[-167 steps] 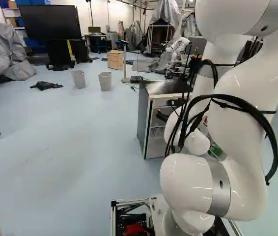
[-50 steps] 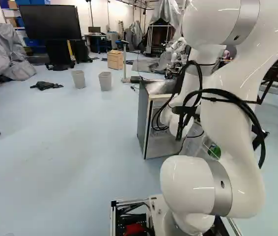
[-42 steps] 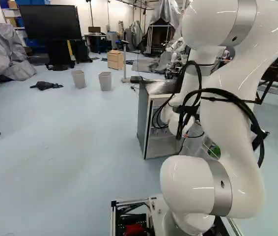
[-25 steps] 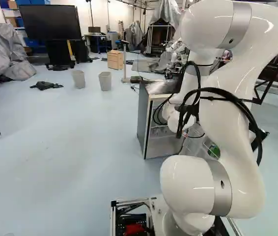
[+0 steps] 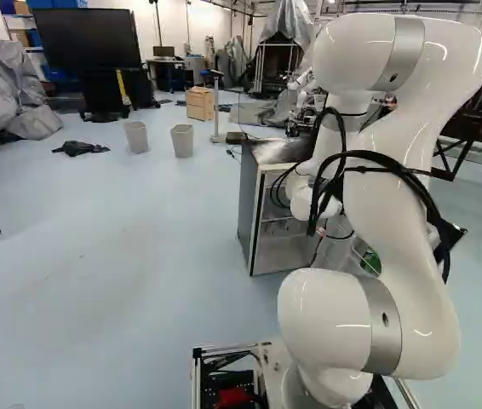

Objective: Grab a drink from the fridge

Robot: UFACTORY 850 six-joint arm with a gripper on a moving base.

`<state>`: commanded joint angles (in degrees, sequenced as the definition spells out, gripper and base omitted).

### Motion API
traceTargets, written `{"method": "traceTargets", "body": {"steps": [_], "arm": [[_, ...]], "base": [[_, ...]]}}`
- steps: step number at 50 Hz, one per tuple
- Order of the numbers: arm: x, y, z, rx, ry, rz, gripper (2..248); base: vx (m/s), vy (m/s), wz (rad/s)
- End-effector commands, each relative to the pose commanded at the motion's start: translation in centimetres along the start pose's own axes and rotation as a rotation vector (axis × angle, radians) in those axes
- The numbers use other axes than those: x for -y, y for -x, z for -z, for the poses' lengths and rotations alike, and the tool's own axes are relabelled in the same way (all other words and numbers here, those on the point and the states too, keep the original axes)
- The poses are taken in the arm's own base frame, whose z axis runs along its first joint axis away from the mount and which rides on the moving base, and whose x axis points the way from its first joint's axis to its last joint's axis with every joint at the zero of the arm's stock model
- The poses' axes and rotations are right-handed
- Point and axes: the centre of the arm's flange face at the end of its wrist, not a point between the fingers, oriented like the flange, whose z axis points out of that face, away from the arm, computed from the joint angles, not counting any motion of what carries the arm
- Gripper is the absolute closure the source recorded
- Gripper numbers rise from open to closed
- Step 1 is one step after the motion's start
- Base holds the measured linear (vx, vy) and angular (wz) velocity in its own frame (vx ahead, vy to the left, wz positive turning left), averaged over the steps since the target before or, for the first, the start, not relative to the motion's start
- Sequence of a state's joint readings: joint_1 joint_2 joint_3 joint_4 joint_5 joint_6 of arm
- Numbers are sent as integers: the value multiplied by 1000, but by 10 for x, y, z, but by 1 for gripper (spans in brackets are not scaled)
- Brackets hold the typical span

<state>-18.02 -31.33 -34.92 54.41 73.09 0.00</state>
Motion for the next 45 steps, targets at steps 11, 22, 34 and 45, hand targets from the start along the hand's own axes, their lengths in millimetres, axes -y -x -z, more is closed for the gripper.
{"method": "traceTargets", "body": {"steps": [11, 22, 34, 45], "arm": [[10, 0, -12, -4, 11, -17, 3], [19, -2, -27, -15, 20, -34, 3], [21, -4, -42, -24, 38, -50, 3], [22, -4, -51, -16, 50, -59, 3]], "base": [[0, 0, 0], [0, 0, 0], [0, 0, 0], [0, 0, 0]]}}
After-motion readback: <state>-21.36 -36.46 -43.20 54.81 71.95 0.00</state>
